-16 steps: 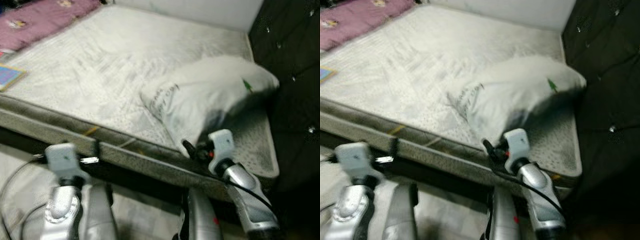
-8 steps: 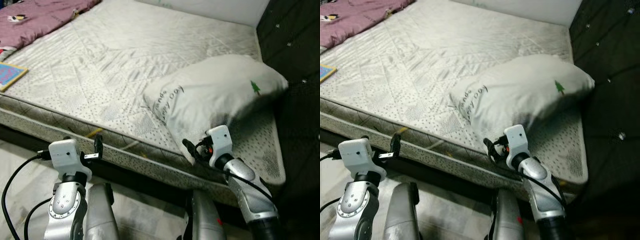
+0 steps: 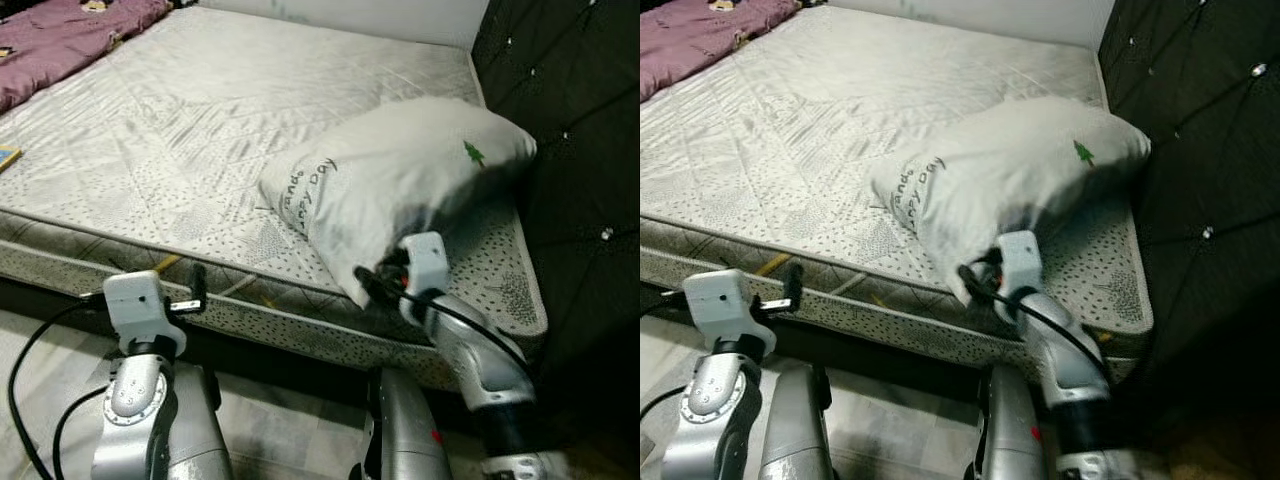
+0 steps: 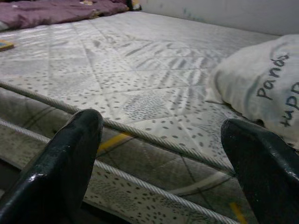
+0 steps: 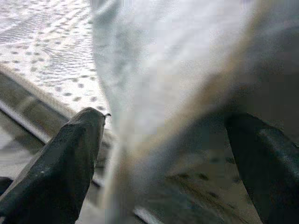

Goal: Clean up the room

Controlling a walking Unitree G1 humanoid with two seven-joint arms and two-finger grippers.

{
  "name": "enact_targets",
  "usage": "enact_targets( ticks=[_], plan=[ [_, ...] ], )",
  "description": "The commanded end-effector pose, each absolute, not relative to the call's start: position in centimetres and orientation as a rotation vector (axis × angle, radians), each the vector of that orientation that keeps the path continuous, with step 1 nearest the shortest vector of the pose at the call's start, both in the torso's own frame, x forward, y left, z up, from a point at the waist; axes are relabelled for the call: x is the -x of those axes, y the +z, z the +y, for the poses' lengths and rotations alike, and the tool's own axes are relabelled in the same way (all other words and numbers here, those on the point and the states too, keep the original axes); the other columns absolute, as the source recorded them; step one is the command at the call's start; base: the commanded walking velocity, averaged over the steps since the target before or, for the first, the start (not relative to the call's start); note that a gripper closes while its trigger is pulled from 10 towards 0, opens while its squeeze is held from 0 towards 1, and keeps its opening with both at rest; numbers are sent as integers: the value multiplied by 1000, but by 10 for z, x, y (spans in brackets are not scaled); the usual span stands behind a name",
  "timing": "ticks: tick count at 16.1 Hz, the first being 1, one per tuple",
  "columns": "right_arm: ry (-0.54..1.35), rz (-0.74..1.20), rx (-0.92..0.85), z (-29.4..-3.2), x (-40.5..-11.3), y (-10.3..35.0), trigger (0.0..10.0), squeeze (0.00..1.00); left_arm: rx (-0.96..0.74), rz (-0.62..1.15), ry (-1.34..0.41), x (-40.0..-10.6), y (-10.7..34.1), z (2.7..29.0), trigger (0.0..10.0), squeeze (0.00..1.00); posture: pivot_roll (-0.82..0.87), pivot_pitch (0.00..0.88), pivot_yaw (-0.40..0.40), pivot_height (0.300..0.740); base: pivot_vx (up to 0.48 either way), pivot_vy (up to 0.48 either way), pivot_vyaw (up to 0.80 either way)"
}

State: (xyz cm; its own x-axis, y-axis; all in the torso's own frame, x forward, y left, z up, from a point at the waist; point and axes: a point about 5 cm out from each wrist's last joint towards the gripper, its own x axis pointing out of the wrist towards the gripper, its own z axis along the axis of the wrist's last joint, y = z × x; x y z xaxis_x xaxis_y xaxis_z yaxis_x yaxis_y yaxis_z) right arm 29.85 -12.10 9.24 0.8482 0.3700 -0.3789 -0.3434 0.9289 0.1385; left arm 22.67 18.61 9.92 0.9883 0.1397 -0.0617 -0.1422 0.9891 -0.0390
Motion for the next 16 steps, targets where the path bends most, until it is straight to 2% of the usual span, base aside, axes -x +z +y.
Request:
enact_targets(
  ticks=[1, 6, 10, 13, 14, 16],
  plan=[
    [408, 423, -95, -110, -300, 97, 10000, 0, 35, 62, 130, -226, 101, 185, 10000, 0, 21, 0, -75, 501, 0, 0, 0],
    [431, 479, -160, -74, -317, 97, 10000, 0, 37, 76, 139, -224, 100, 184, 10000, 0, 58, 0, -75, 501, 0, 0, 0],
    [361, 462, -139, -64, -334, 95, 10000, 0, 27, 92, 166, -215, 99, 187, 10000, 0, 91, 0, -78, 501, 0, 0, 0],
    [320, 441, -114, -77, -342, 97, 10000, 0, 11, 89, 183, -211, 101, 192, 10000, 0, 109, 0, -78, 501, 0, 0, 0],
    [285, 451, -92, -95, -338, 92, 10000, 0, 10, 89, 187, -210, 102, 193, 10000, 0, 107, 0, -76, 501, 0, 0, 0],
    [249, 462, -58, -113, -329, 87, 10000, 0, 9, 91, 189, -209, 101, 193, 10000, 0, 103, 0, -74, 501, 0, 0, 0]
  ],
)
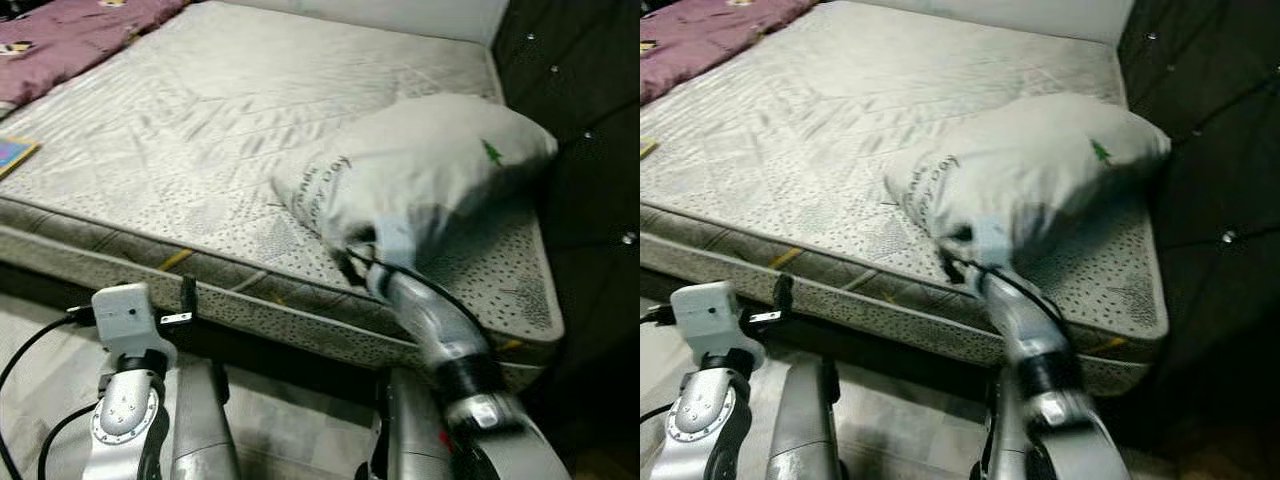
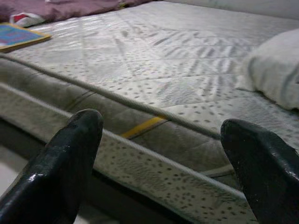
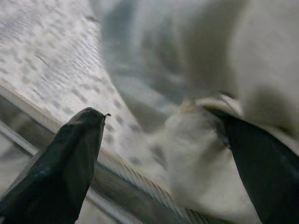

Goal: Clean up the room

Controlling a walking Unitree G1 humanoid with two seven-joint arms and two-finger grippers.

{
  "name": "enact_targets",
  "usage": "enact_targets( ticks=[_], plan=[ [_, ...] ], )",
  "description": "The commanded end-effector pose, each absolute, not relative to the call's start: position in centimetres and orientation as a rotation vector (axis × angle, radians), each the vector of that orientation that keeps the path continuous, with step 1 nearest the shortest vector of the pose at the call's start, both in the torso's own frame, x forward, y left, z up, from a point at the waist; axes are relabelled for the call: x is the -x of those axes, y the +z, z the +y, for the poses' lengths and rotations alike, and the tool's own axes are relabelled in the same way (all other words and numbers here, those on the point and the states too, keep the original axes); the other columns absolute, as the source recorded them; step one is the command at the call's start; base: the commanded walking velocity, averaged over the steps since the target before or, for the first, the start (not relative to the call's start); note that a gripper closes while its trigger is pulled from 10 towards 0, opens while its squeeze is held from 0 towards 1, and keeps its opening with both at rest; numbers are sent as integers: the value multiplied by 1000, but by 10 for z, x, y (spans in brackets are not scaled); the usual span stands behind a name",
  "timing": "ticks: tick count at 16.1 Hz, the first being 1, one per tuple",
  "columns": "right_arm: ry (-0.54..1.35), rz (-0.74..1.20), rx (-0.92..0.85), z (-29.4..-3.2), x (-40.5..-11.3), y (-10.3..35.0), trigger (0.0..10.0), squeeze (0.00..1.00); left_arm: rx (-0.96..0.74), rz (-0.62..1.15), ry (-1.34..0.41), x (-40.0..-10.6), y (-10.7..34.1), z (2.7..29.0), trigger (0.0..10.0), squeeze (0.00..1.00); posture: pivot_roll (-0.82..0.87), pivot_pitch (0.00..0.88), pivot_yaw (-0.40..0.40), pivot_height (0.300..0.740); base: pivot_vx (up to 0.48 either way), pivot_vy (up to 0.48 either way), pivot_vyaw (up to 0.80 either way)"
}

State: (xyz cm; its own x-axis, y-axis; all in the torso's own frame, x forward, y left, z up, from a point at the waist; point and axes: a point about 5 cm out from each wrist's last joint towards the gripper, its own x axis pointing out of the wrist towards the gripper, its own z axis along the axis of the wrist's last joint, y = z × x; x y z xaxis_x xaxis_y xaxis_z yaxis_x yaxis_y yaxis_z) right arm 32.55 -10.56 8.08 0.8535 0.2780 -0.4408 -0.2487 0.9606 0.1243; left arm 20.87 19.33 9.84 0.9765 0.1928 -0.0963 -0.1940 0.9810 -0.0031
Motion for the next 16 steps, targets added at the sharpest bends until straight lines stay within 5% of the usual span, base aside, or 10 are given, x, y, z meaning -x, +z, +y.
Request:
enact_targets(
  ticks=[1, 10, 16],
  plan=[
    [225, 466, -26, -123, -324, 83, 10000, 0, 9, 82, 195, -208, 102, 193, 10000, 0, 90, 0, -68, 501, 0, 0, 0],
    [56, 437, 102, -202, -308, 90, 10000, 0, 4, 88, 165, -215, 101, 190, 10000, 0, 46, 0, -41, 501, 0, 0, 0],
    [-23, 366, 128, -219, -319, 108, 10000, 0, 5, 75, 169, -219, 102, 187, 10000, 0, 55, 0, -48, 501, 0, 0, 0]
  ],
)
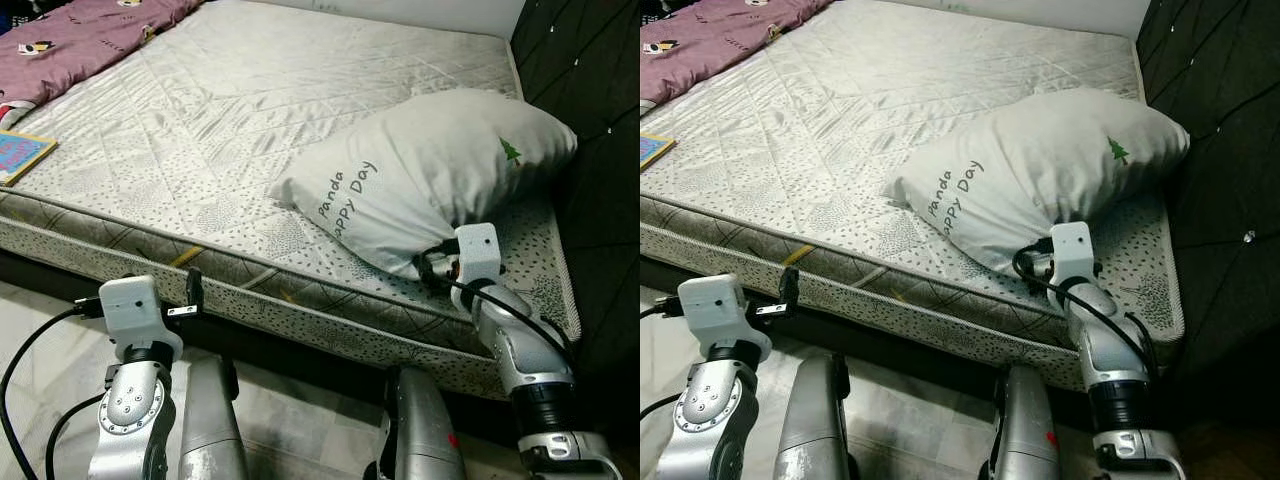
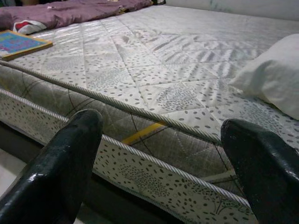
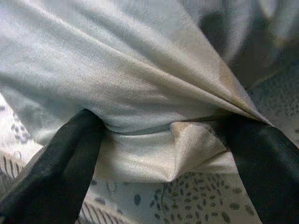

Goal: Clean up the room

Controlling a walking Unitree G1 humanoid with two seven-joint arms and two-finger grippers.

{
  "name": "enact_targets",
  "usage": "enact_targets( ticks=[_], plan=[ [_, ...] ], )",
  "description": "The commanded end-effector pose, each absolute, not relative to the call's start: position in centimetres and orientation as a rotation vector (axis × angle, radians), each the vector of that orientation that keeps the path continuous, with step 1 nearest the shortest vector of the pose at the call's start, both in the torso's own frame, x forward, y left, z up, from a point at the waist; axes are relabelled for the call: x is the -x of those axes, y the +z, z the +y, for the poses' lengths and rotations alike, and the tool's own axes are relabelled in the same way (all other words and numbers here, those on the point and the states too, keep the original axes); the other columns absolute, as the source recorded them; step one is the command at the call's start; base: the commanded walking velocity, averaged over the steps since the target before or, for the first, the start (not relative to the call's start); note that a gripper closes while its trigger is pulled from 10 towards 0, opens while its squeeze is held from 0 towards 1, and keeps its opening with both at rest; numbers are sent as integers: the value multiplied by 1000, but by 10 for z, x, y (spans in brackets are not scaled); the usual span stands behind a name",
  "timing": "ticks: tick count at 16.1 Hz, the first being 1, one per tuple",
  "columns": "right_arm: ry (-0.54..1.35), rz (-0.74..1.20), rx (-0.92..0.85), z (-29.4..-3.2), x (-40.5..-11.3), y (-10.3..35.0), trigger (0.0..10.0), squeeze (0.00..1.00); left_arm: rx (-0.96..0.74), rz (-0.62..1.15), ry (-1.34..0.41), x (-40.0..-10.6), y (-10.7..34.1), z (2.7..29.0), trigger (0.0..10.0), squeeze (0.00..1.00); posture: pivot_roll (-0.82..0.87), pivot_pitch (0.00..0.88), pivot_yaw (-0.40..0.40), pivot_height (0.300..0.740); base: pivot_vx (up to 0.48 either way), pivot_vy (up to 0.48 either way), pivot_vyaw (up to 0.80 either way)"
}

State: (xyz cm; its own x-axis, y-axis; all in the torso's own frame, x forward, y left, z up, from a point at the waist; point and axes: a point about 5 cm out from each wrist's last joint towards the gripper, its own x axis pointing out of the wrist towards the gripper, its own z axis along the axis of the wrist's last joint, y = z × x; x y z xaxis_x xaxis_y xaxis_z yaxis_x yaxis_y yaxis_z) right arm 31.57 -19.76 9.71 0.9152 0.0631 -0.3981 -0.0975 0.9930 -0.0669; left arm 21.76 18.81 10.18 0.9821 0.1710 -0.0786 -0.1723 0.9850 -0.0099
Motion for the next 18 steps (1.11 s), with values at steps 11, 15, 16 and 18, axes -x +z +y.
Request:
enact_targets(
  ticks=[11, 15, 16, 18],
  plan=[
    [300, 109, 31, -207, -291, 142, 10000, 0, 19, 56, 143, -229, 103, 183, 10000, 0, 5, 0, -28, 501, 0, 0, 0],
    [300, 249, -2, -159, -305, 121, 10000, 0, 20, 46, 140, -234, 104, 181, 10000, 0, 15, 0, -37, 501, 0, 0, 0],
    [330, 289, 34, -143, -308, 110, 10000, 0, 21, 45, 139, -234, 104, 180, 10000, 0, 32, 0, -44, 501, 0, 0, 0],
    [339, 314, -20, -122, -314, 106, 10000, 0, 19, 38, 150, -233, 106, 181, 10000, 0, 49, 0, -52, 501, 0, 0, 0]
  ],
)
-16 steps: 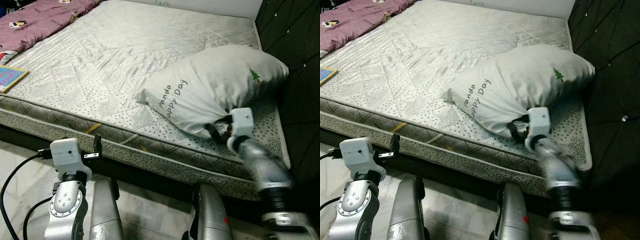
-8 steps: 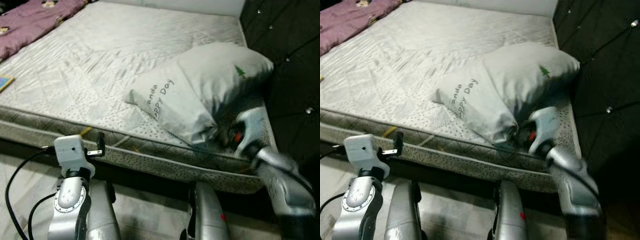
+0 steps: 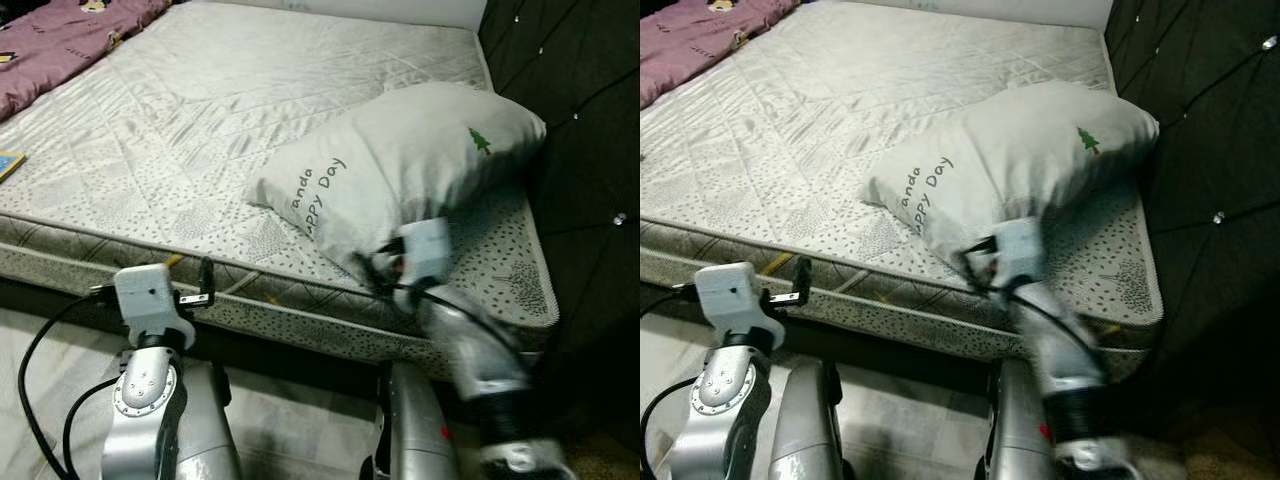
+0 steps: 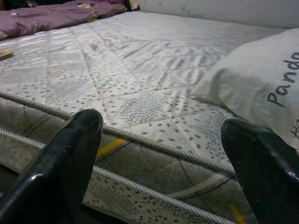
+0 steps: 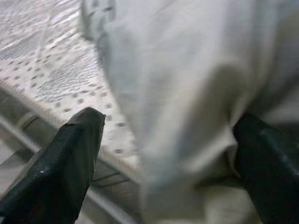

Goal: Clean up the room

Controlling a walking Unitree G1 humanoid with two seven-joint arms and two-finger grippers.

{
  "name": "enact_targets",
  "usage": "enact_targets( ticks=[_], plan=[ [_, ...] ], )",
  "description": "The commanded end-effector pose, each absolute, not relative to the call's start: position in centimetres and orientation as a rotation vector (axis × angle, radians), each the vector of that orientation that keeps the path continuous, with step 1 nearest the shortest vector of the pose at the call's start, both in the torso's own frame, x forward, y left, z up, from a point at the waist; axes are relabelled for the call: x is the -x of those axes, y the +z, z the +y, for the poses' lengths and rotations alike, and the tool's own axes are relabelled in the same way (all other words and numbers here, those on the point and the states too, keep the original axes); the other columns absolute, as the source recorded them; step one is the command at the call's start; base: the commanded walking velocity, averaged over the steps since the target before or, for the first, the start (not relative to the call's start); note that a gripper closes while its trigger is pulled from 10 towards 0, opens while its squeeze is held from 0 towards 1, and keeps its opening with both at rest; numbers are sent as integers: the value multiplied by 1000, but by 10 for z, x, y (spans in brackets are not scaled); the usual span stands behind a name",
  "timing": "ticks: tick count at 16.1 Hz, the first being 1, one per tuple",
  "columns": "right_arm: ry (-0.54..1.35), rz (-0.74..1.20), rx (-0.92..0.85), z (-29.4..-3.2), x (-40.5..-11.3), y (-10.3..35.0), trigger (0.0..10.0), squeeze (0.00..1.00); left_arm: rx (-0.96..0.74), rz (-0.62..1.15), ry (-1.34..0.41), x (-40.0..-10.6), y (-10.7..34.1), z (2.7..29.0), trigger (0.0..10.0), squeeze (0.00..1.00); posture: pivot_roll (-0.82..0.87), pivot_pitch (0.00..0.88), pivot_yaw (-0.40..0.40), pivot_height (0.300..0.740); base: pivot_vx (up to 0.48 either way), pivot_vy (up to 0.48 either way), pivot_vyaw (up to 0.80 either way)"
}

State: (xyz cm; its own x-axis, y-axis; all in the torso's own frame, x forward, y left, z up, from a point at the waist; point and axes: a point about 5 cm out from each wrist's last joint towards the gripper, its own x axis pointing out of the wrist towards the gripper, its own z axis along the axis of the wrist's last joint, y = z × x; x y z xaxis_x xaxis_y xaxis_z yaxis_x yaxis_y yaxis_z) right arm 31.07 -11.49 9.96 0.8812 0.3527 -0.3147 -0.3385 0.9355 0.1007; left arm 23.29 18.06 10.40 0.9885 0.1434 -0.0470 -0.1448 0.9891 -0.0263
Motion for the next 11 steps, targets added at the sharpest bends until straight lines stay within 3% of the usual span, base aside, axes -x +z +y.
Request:
enact_targets(
  ticks=[1, 7, 8, 9, 10, 11],
  plan=[
    [349, 343, -50, -108, -319, 105, 10000, 0, 15, 37, 164, -231, 106, 185, 10000, 0, 63, 0, -56, 501, 0, 0, 0],
    [281, 342, -67, -70, -345, 107, 10000, 0, 7, 59, 179, -217, 104, 187, 10000, 0, 97, 0, -61, 501, 0, 0, 0],
    [259, 340, -71, -62, -349, 108, 8667, 0, 6, 65, 181, -214, 104, 187, 10000, 0, 105, 0, -60, 501, 0, 0, 0],
    [255, 341, -71, -59, -349, 108, 8667, 0, 6, 65, 182, -213, 104, 187, 10000, 0, 108, 0, -60, 501, 0, 0, 0],
    [235, 343, -112, -47, -352, 109, 0, 0, 3, 66, 184, -213, 105, 188, 10000, 0, 127, 0, -62, 501, 0, 0, 0],
    [231, 323, -119, -36, -356, 113, 0, 0, 2, 64, 189, -213, 107, 189, 10000, 0, 130, 0, -62, 501, 0, 0, 0]
  ],
)
